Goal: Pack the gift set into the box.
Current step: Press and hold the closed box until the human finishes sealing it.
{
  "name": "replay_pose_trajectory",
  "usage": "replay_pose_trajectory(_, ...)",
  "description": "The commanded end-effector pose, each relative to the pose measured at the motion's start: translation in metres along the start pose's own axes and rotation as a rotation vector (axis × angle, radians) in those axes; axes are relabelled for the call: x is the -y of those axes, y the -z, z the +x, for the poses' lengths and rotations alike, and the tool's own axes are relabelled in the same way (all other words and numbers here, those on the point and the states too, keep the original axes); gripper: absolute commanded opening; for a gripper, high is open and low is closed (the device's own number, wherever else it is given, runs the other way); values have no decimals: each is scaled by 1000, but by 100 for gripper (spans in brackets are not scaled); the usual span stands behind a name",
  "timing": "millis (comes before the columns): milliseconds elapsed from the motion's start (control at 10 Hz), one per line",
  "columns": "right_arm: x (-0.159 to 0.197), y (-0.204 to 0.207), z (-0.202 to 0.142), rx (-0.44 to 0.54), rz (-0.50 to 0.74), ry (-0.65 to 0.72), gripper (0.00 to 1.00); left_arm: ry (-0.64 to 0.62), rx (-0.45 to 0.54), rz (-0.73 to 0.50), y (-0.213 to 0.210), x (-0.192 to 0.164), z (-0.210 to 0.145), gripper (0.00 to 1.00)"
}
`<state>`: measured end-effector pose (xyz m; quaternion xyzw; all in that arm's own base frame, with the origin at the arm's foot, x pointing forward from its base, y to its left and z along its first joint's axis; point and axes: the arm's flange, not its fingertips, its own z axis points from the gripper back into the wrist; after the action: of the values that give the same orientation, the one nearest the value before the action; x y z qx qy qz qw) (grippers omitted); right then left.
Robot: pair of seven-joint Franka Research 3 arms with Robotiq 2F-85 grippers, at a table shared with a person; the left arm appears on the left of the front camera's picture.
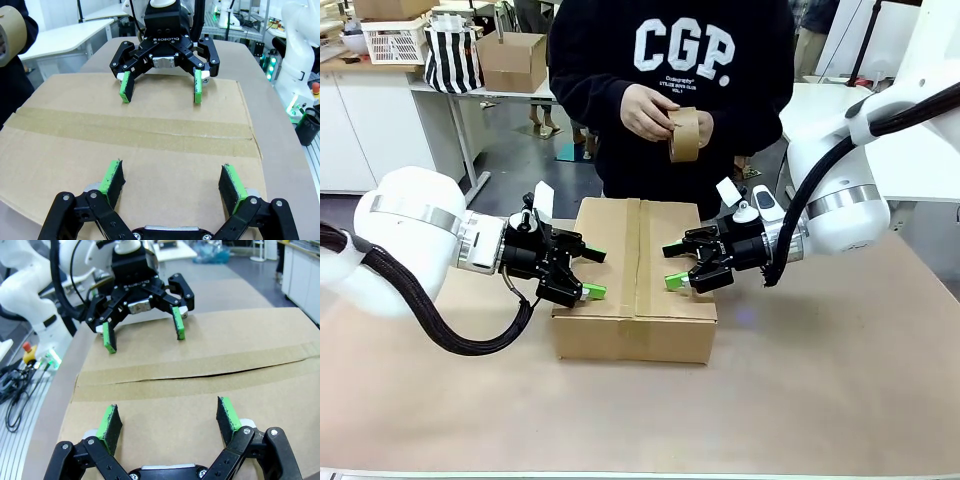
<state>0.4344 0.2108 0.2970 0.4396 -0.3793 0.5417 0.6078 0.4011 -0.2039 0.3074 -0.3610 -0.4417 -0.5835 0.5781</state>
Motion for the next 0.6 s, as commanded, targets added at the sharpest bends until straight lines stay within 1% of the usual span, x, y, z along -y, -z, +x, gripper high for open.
replay_pose_trajectory(0,0,0,-3,-2,0,8,100,-5,-5,12,0,3,-2,100)
replay_pose_trajectory(500,0,0,-3,-2,0,8,100,-5,-5,12,0,3,-2,100)
